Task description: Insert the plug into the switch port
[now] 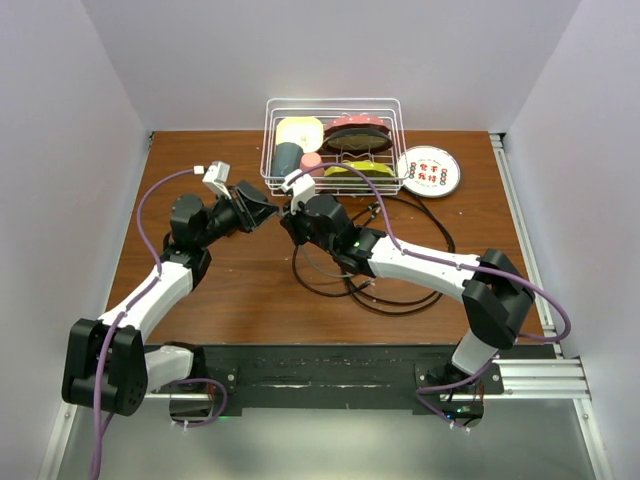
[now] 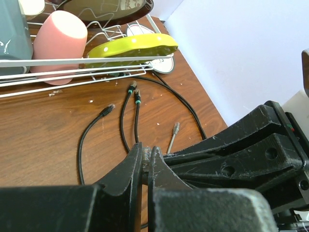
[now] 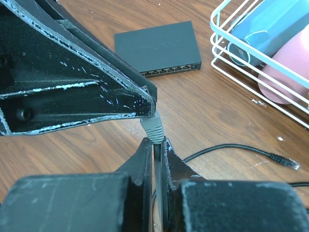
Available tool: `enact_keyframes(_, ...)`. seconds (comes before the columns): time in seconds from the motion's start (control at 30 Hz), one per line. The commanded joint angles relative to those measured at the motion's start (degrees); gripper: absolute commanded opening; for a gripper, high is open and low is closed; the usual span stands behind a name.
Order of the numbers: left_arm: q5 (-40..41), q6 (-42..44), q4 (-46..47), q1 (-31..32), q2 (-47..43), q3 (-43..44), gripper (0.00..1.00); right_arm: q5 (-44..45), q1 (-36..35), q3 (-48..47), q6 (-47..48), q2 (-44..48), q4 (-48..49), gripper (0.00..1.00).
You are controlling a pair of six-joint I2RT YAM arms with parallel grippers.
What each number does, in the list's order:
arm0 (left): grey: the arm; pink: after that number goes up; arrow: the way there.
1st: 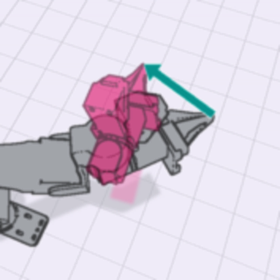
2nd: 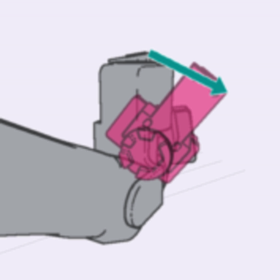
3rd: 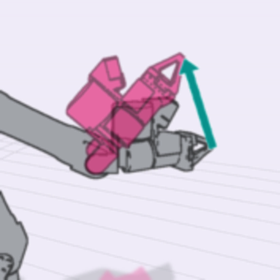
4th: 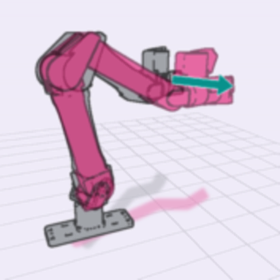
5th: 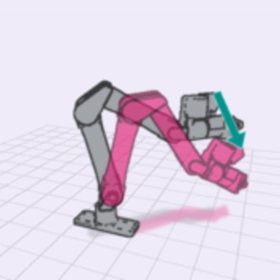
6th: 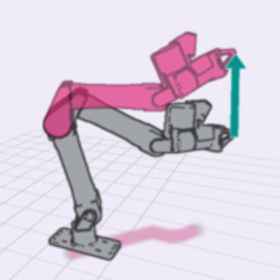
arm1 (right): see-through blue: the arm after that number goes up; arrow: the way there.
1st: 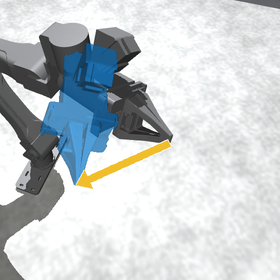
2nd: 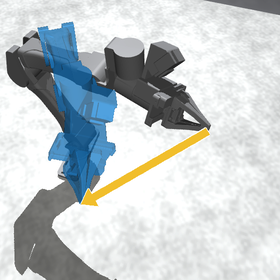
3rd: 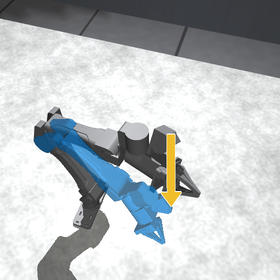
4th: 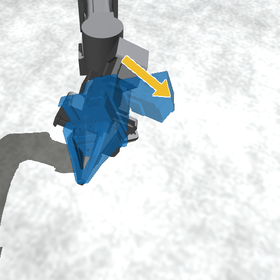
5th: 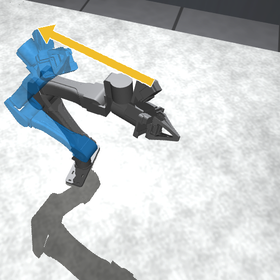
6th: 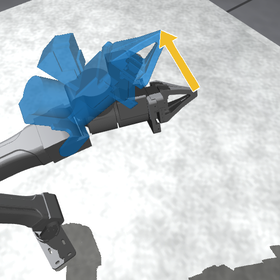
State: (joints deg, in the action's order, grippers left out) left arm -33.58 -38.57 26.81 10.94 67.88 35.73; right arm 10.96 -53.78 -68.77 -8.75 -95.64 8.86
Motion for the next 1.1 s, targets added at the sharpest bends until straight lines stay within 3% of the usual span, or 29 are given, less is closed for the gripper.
enact_keyframes(0.0, -1.1, 0.4, -0.3, 0.2, -1.9, 2.9, 0.65, 4.0, 0.4, -2.1, 0.2, 0.8, 1.8, 0.00)
enact_keyframes(0.07, 3.8, 2.2, -6.2, 0.1, -2.6, 3.9, 0.82, 3.2, 0.4, -1.0, 0.9, 2.2, 1.6, 0.00)
enact_keyframes(0.27, 10.9, 5.4, -11.0, 0.0, -10.6, 3.9, 0.92, -1.7, 0.6, 2.5, 4.6, 5.7, -2.0, 0.00)
enact_keyframes(0.53, 4.3, 11.9, -9.9, 0.0, -14.1, 3.6, 0.93, -18.9, 2.6, 3.0, 10.6, 9.7, -10.8, 0.00)
enact_keyframes(0.67, -2.6, 15.0, -7.0, 0.0, -14.7, 2.1, 0.90, -37.4, 6.1, 5.5, 11.7, 13.3, -10.3, 0.00)
enact_keyframes(0.8, -7.9, 15.0, -2.7, 0.0, -17.1, -0.6, 0.88, -50.4, 10.3, 7.9, 11.3, 17.0, -6.2, 0.00)
enact_keyframes(1.07, -13.8, 12.3, 7.0, 0.0, -19.8, -4.0, 0.86, -54.5, 10.7, 6.8, 11.8, 17.5, -8.1, 0.00)
